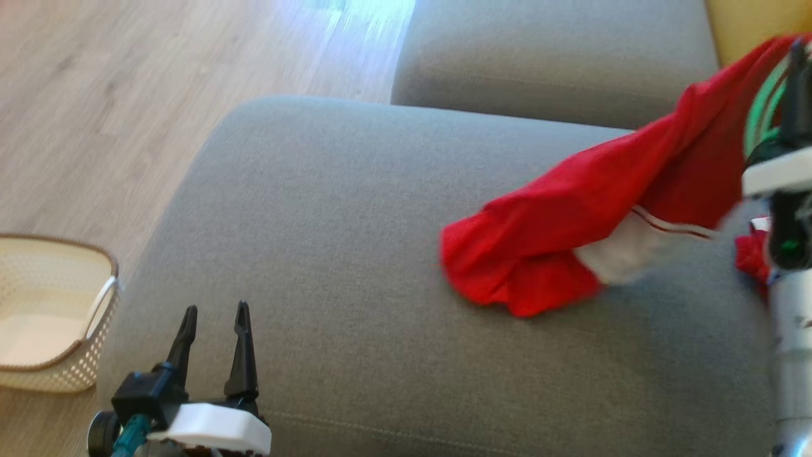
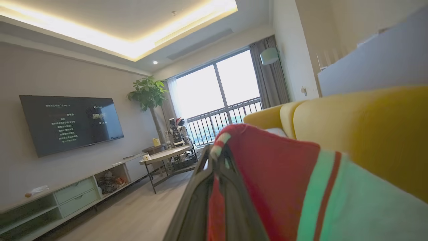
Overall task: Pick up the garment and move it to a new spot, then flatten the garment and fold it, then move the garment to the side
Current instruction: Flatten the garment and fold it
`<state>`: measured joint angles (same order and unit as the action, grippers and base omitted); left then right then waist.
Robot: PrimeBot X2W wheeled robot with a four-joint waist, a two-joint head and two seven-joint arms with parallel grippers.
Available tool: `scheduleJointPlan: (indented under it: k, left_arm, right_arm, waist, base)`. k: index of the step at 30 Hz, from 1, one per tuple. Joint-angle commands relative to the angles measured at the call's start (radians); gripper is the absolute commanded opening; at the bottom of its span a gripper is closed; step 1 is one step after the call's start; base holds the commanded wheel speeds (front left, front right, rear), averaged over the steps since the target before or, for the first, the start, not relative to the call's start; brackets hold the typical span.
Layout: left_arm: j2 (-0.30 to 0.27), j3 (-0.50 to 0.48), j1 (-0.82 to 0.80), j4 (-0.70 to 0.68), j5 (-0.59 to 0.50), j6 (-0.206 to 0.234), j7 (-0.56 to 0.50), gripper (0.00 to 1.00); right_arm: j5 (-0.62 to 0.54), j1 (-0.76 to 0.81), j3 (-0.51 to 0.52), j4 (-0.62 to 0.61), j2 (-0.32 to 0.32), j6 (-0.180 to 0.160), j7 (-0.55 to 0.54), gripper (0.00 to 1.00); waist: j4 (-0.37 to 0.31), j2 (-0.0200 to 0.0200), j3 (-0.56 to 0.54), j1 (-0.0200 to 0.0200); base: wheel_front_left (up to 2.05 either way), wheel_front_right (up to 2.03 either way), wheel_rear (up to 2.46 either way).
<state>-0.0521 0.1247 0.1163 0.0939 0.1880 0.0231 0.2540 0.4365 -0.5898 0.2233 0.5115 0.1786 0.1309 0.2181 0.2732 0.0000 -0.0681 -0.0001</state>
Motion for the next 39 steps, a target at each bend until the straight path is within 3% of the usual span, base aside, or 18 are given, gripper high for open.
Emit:
scheduleJointPlan:
  k: [1,8,14,21,30,31,32,39]
  left_arm:
    - [0.002,-0.030,-0.036,-0.043,0.006,0.000,0.008,1.00]
    - [0.002,-0.004,-0.029,-0.042,0.026,0.006,0.008,1.00]
    - [0.002,0.033,-0.035,-0.030,0.039,0.004,0.008,1.00]
    - [0.002,0.085,-0.080,-0.022,0.080,0.020,0.008,1.00]
    - [0.002,0.171,-0.112,-0.038,0.150,0.123,0.008,1.00]
    - [0.002,0.177,-0.111,-0.043,0.157,0.133,0.008,1.00]
    - [0.002,0.184,-0.110,-0.047,0.162,0.143,0.008,1.00]
    - [0.002,0.228,-0.117,-0.044,0.168,0.168,0.008,1.00]
  right_arm:
    - [-0.044,-0.086,-0.004,-0.111,0.017,0.000,-0.043,0.00]
    - [-0.155,-0.184,-0.010,-0.292,-0.013,0.000,-0.166,0.00]
    - [-0.230,-0.195,-0.156,-0.294,-0.067,0.000,-0.238,0.00]
    - [-0.279,-0.236,-0.377,0.008,-0.098,0.000,-0.276,0.00]
    - [-0.337,-0.451,-0.580,0.455,-0.122,0.000,-0.186,0.00]
    - [-0.338,-0.473,-0.597,0.488,-0.123,0.000,-0.171,0.47]
    - [-0.335,-0.492,-0.609,0.519,-0.124,0.000,-0.156,1.00]
    - [-0.272,-0.554,-0.695,0.672,-0.128,0.000,-0.124,1.00]
  waist:
    - [-0.010,0.0000,-0.016,0.0001]
    - [0.020,0.0000,-0.025,0.0001]
    - [0.096,0.0000,-0.004,0.0001]
    - [0.199,0.0000,0.103,0.0001]
    - [0.276,0.0000,0.273,0.0001]
    - [0.280,0.0000,0.283,0.0001]
    - [0.283,0.0000,0.291,0.0001]
    - [0.281,0.0000,0.287,0.0001]
  base:
    - [0.00,0.00,0.00]
    - [0.00,0.00,0.00]
    - [0.00,0.00,0.00]
    - [0.00,0.00,0.00]
    - [0.00,0.00,0.00]
    - [0.00,0.00,0.00]
    - [0.00,0.00,0.00]
    - [0.00,0.00,0.00]
